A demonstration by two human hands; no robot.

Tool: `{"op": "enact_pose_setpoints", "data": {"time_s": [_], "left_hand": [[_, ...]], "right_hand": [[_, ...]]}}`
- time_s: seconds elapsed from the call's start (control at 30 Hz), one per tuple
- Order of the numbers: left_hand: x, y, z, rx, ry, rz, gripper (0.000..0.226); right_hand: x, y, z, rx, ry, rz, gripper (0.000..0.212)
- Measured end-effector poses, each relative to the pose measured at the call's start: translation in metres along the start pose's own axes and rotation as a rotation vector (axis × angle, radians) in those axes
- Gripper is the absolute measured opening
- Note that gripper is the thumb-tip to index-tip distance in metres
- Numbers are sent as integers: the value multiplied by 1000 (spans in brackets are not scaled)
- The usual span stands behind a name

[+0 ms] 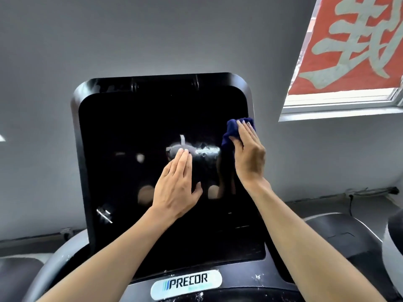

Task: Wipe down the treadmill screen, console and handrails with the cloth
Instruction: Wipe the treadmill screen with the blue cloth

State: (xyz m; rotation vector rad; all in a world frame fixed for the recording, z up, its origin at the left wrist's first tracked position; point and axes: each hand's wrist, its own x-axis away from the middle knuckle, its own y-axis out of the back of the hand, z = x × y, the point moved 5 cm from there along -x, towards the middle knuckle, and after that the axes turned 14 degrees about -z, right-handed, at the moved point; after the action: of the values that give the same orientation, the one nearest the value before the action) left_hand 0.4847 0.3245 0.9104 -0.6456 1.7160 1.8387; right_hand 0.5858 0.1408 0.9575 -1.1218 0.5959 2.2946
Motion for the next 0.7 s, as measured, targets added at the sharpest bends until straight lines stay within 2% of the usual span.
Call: {"op": "enact_pose_setpoints", "data": {"time_s": [0.17,0.27,0.37,0.53,0.63,0.7], "left_hand": [[17,21,31,-16,68,-50,79],[28,27,53,-51,116,-54,78],[40,27,67,-65,159,-32,78],[53,24,63,-59,177,-24,78],[63,21,55,-41,171,-21,76],[71,20,53,-23,168,-17,75]], "right_hand": [[-14,-74,4,275,218,316,61],[-11,-85,16,350,252,356,70],[10,-92,37,374,392,396,80],[88,-79,53,329,677,536,85],[134,-50,30,303,808,656,79],[141,-32,7,308,820,652,79]]}}
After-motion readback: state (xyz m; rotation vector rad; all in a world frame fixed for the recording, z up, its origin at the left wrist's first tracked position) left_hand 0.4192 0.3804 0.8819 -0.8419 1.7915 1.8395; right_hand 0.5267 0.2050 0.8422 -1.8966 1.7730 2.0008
